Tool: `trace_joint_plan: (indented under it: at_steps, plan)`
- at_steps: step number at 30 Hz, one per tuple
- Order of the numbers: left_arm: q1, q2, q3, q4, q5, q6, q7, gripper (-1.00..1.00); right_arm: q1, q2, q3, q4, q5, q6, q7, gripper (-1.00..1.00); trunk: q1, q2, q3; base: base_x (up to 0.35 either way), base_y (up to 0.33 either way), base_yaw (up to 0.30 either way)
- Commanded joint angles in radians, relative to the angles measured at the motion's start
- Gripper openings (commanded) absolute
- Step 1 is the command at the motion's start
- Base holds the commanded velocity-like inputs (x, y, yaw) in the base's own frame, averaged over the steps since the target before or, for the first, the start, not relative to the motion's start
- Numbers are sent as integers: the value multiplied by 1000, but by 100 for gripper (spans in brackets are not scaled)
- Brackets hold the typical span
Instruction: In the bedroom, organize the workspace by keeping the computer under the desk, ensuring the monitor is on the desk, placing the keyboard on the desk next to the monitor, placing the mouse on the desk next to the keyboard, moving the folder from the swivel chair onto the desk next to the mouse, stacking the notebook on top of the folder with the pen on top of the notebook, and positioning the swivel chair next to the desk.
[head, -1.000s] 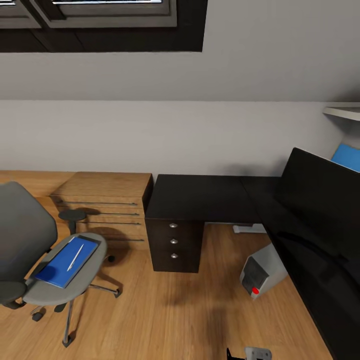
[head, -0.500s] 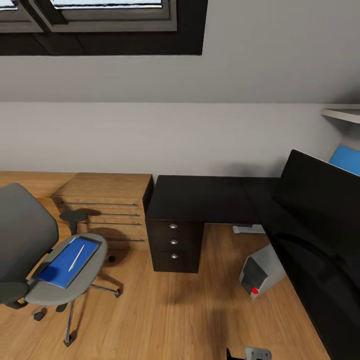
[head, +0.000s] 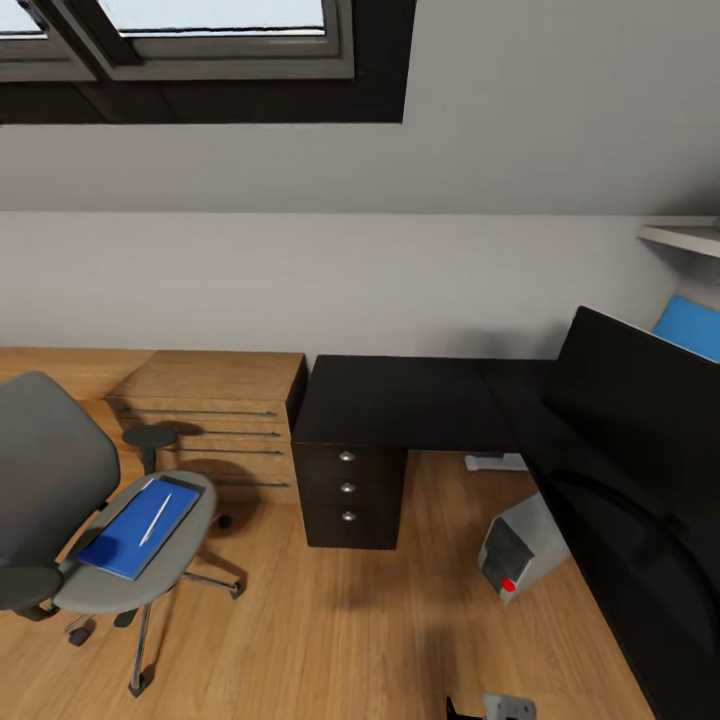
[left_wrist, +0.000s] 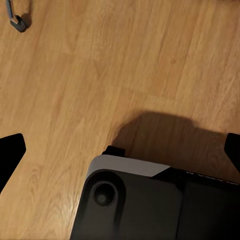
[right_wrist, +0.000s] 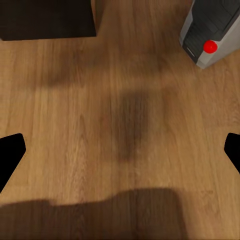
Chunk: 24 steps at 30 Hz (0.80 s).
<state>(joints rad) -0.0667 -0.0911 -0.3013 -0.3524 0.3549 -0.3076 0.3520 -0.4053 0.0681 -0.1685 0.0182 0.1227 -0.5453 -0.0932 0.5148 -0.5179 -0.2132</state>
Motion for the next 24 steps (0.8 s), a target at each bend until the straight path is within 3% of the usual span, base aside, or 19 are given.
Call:
trace_joint_plan:
  at_steps: [1,17,24]
  plan:
    - [-1,1,-9,1,7,-4,7,100,-1,1,-6,2,11,-3,-7,100,-4,6,3,0,0,0]
    - [-1,1,-9,0,7,-4,7,100,0,2,-6,3,11,-4,-7,100,-65,118,78,0,0,0]
    - [-1,1,-9,0,7,-5,7,100,0,2,-6,3,11,-4,-7,100,-65,118,89,0,0,0]
